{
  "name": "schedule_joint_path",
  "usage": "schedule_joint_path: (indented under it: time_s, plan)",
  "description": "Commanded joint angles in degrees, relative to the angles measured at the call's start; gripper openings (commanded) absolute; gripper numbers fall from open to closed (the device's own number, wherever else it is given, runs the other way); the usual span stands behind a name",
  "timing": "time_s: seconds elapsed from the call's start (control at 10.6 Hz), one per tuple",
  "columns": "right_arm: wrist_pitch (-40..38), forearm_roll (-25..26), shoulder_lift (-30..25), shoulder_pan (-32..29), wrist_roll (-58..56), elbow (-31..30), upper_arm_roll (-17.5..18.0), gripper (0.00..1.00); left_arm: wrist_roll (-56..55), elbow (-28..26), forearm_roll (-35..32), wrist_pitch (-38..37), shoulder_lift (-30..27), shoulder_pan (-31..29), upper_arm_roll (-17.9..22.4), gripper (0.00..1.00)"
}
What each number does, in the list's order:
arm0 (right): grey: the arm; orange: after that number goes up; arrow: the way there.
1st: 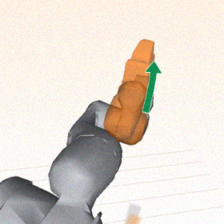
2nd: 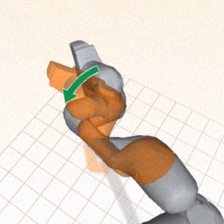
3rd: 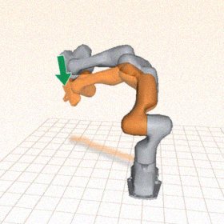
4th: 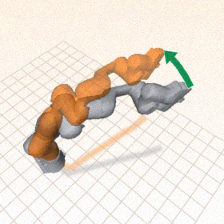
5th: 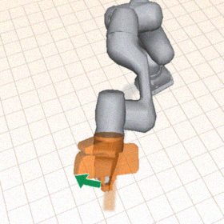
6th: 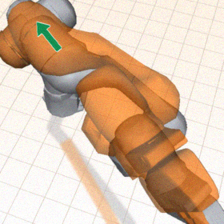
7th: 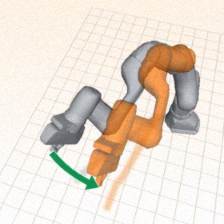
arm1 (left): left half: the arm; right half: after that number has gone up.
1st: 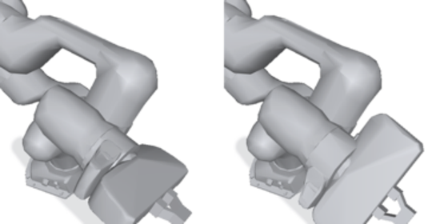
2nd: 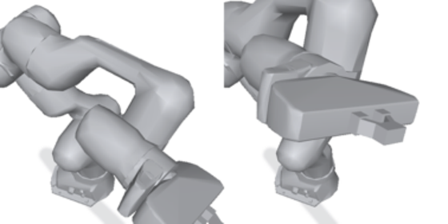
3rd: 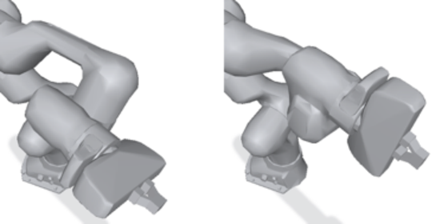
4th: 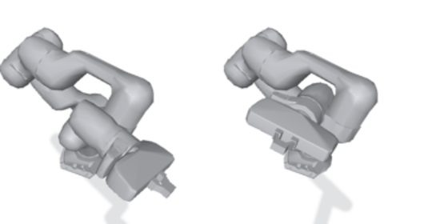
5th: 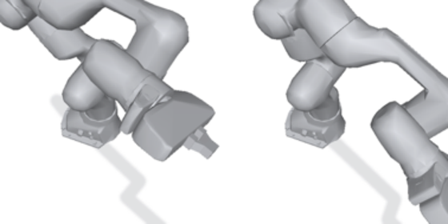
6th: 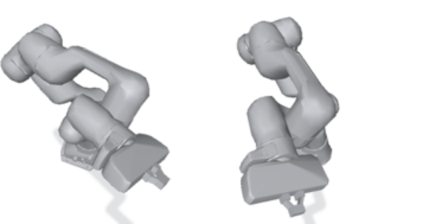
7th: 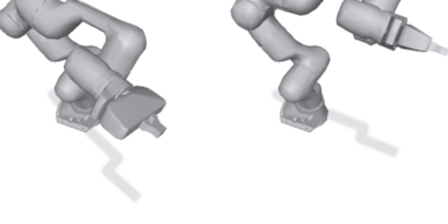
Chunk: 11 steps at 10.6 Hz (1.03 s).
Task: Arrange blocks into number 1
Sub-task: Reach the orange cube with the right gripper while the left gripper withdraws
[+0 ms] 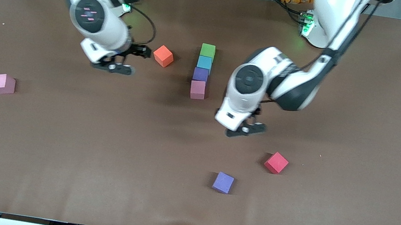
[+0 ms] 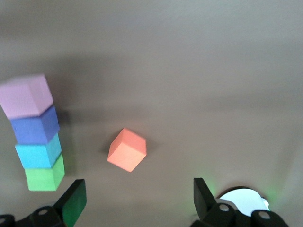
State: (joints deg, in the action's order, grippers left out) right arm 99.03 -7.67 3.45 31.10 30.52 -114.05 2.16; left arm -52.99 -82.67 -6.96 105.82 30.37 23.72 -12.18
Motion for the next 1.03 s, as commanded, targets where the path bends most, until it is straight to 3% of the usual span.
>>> schedule_joint_path:
  time_s: [0.0, 0.19, 0.47, 0.75, 0.94]
  plan:
    - [6.15, 0.63, -0.03, 6.84, 0.34, -6.51, 0.12, 1.0, 3.59, -5.55, -0.07, -1.67, -7.32, -7.59, -0.74, 1.0]
    - [10.72, 2.38, 2.86, 12.03, 0.25, -9.77, 0.12, 1.0, 7.8, -7.85, -0.07, -2.2, -10.32, -13.23, -0.83, 1.0]
    - [11.18, 3.01, 4.29, 14.59, -7.82, -12.06, 0.21, 1.0, 18.87, -9.78, -0.07, -5.62, -14.27, -20.09, -0.83, 1.0]
    - [11.97, 3.1, 5.51, 17.41, -13.87, -13.56, 0.21, 1.0, 28.35, -13.02, -0.07, -5.54, -17.44, -23.18, -0.48, 1.0]
    - [14.07, 3.1, 5.86, 17.77, -20.12, -15.14, 0.21, 1.0, 37.83, -18.72, -0.07, -5.63, -23.57, -21.8, 3.88, 1.0]
